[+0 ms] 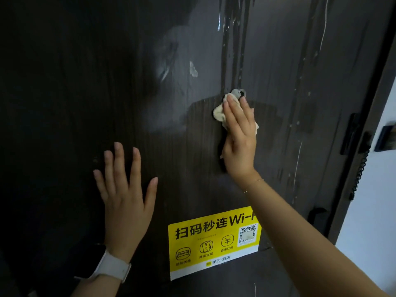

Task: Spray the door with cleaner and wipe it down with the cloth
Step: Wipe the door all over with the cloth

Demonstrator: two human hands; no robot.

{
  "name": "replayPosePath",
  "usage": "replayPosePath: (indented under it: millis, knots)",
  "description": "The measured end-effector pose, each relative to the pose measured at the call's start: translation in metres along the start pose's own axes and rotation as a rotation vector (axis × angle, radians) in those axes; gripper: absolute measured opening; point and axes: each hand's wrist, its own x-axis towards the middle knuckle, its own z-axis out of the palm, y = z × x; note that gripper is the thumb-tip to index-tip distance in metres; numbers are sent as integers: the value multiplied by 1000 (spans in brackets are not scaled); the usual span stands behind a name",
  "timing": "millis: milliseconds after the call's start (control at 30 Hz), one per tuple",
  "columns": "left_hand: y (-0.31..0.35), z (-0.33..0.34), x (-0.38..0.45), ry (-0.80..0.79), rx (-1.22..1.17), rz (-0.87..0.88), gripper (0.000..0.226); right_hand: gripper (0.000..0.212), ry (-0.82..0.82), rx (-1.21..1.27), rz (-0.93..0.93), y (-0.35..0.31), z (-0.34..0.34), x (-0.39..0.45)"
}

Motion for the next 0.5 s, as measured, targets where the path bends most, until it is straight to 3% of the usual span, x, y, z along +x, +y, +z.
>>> replayPosePath:
  millis: [267, 400, 500]
  knots:
    - [-3, -2, 1, -27, 17, 6, 72, 57, 198, 18, 232, 4, -5, -21]
    - [-2, -1, 0, -40, 31, 4, 72, 47, 331, 4, 186, 6, -11, 10]
    - [-3, 0, 0, -44, 37, -1, 73, 53, 263, -44, 168, 5, 1, 28]
